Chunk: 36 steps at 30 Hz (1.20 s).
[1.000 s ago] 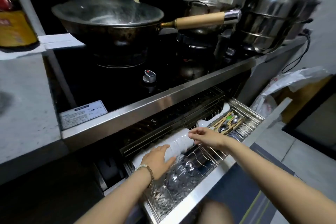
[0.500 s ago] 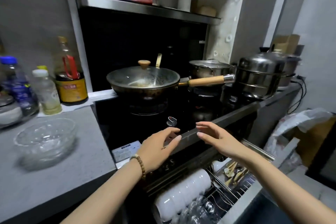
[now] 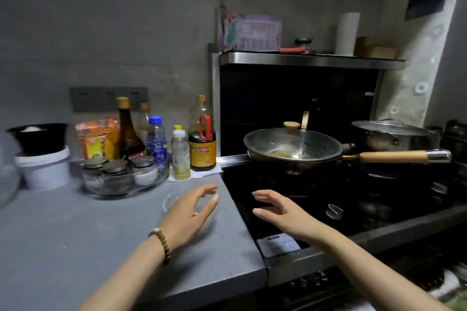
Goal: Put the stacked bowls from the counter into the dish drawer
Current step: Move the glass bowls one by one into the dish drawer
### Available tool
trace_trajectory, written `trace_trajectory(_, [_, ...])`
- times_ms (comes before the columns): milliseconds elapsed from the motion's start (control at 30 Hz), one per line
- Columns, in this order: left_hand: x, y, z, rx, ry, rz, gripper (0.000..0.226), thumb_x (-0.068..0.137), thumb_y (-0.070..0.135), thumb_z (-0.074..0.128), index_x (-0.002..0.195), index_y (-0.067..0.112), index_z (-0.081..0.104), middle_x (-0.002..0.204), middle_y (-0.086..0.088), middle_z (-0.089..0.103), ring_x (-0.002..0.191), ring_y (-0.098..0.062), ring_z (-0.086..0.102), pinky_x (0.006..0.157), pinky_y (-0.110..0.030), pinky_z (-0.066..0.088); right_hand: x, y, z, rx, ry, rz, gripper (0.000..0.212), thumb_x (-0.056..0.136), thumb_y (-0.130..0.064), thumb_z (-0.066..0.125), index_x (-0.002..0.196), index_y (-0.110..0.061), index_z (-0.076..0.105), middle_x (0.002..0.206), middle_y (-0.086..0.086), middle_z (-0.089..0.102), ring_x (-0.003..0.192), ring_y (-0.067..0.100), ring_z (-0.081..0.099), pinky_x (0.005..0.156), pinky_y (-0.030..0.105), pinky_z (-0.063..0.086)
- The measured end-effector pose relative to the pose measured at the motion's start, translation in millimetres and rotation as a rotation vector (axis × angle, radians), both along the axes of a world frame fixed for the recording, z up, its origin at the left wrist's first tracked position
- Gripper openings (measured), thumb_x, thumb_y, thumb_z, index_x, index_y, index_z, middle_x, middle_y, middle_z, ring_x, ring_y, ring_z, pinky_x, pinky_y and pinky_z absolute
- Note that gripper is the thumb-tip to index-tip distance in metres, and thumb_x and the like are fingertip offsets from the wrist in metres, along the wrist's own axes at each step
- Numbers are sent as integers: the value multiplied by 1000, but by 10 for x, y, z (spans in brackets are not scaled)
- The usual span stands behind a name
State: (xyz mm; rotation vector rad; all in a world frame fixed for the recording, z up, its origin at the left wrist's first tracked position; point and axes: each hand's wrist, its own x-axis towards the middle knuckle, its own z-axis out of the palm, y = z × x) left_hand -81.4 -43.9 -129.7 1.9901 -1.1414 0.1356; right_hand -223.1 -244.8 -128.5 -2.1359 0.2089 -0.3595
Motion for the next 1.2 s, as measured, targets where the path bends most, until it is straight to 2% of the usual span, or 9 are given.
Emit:
trace_trajectory(100, [220, 275, -89, 0, -3, 85, 35, 91, 42, 47, 124, 31, 52, 125, 15, 54, 116, -2, 49, 97, -19, 36, 297, 223, -59, 6, 14, 29, 46, 90, -24, 62, 133, -21, 48, 142, -1, 47, 123, 13, 53, 106, 33, 43])
trace_trajectory(200, [367, 454, -192, -19, 12, 129, 41, 87, 48, 47, 124, 30, 52, 125, 14, 53, 117, -3, 47, 98, -17, 32, 532, 396, -80, -27, 35, 48, 51, 89, -26, 63, 136, -22, 45, 143, -1, 44, 129, 15, 46, 105, 26, 41])
trace_trajectory(267, [433, 509, -273, -22, 43, 143, 53, 80, 56, 43, 125, 29, 51, 127, 15, 49, 118, -2, 45, 100, -16, 29, 661, 467, -93, -45, 34, 62, 52, 87, -28, 65, 136, -23, 45, 144, -2, 43, 134, 16, 42, 108, 28, 38])
trace_trajectory(467, [579, 529, -501, -11, 198, 160, 69, 70, 66, 47, 129, 31, 46, 143, 11, 37, 131, -5, 34, 110, -28, 30, 940, 569, -141, -154, 18, 97, 41, 86, -31, 67, 125, -25, 57, 142, -9, 42, 137, 10, 37, 105, 17, 27])
trace_trajectory(667, [624, 504, -581, -21, 238, 121, 68, 63, 69, 55, 124, 42, 41, 137, 17, 39, 126, 1, 33, 105, -20, 27, 1072, 594, -196, -266, 41, 120, 30, 78, -39, 72, 106, -29, 67, 148, -5, 40, 138, 7, 35, 113, 24, 21])
trace_trajectory(800, [650, 476, -617, -61, 238, 133, 69, 63, 68, 58, 124, 38, 46, 139, 14, 42, 128, -3, 37, 106, -22, 28, 1128, 617, -250, -322, 0, 125, 23, 77, -40, 74, 84, -18, 70, 119, -10, 61, 121, 10, 51, 110, 31, 34])
trace_trajectory(933, [658, 464, -616, -95, 239, 150, 69, 61, 70, 57, 123, 39, 46, 137, 12, 46, 128, -7, 41, 107, -26, 33, 1128, 662, -273, -284, -50, 125, 15, 78, -38, 72, 71, -30, 62, 93, -18, 63, 112, 15, 55, 104, 39, 39])
trace_trajectory(1100, [579, 361, -438, -196, 231, 146, 78, 62, 71, 57, 131, 44, 33, 132, 24, 37, 124, 3, 35, 100, -22, 31, 1067, 633, -168, -104, -165, 139, 16, 82, -30, 70, 71, -22, 63, 73, -11, 64, 76, -4, 58, 81, 15, 43])
trace_trajectory(1200, [482, 226, -264, -335, 307, 94, 92, 63, 65, 64, 141, 37, 25, 138, 23, 32, 127, 3, 33, 103, -22, 29, 973, 568, -12, 31, -261, 144, 17, 85, -18, 67, 69, -19, 61, 68, -8, 61, 71, 2, 55, 75, 15, 43])
